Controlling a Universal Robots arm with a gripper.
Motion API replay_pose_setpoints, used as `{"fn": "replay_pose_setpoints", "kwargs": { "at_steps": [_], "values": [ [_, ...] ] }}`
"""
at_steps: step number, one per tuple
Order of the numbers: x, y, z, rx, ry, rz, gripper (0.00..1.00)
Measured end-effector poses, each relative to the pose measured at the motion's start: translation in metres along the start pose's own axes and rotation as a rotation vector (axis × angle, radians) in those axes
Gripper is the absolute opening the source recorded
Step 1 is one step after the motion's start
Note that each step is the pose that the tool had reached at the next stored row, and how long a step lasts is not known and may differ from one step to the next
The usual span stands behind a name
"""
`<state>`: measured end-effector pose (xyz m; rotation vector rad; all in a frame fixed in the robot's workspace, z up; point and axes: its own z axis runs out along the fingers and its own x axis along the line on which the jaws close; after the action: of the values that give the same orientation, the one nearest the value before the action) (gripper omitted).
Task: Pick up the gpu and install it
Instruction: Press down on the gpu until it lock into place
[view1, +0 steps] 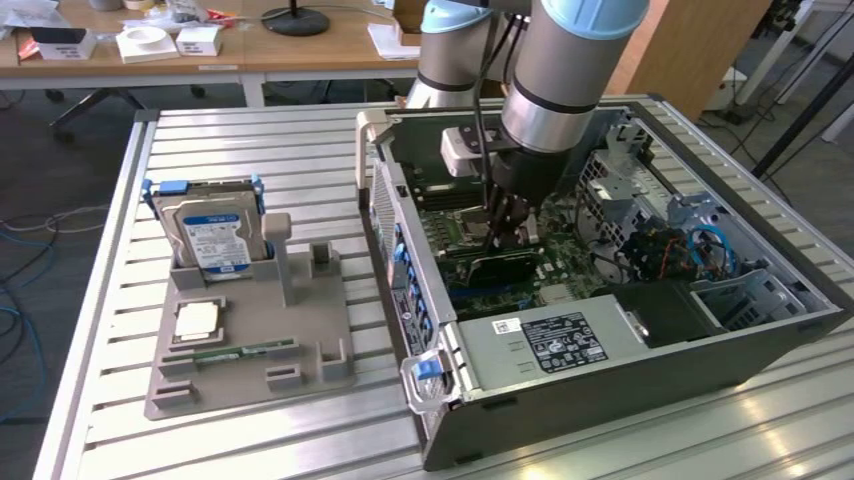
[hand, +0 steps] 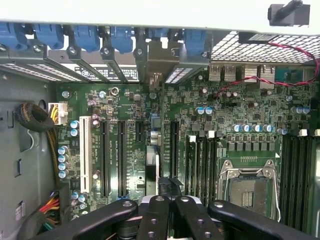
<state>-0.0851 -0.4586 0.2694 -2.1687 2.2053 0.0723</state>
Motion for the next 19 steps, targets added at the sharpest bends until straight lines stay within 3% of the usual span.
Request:
{"fn": "replay_pose_setpoints", "kwargs": {
  "at_steps": [10,19],
  "values": [
    [0.0043,-0.0001,0.0002,0.0,0.0001,0.0,0.1],
    [0.0018,-0.0002,0.0008,0.0,0.0001,0.0,0.1]
  ]
}}
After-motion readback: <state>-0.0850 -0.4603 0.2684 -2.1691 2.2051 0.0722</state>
